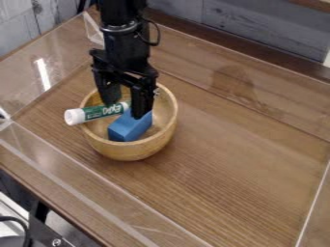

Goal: Remove the blue block from inside the brown bowl and put it on the table

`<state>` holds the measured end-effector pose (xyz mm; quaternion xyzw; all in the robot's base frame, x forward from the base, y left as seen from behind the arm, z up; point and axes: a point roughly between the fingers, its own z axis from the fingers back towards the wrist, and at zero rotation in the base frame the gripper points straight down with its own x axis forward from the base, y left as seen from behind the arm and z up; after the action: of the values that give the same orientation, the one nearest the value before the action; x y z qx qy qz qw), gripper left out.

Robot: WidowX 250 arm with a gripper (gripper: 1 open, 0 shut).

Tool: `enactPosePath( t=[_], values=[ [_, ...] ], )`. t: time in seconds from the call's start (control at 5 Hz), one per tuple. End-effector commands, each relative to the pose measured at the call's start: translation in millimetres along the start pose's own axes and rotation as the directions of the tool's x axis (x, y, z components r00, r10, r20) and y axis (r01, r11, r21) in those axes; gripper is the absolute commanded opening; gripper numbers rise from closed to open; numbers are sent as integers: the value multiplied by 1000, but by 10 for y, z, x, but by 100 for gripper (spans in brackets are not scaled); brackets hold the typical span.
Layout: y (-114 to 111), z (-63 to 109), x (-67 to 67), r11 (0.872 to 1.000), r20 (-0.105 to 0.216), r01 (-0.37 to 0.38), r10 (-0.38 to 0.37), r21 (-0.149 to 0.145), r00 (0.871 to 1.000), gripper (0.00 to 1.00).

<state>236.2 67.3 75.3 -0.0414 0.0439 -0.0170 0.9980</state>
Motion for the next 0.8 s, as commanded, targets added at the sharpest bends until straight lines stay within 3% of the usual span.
enactPosePath(
  t=[0.0,0.6],
  values=[
    [54,132,84,1000,53,-17,17,5,998,100],
    [71,17,100,1000,61,-17,17,-2,998,100]
  ],
)
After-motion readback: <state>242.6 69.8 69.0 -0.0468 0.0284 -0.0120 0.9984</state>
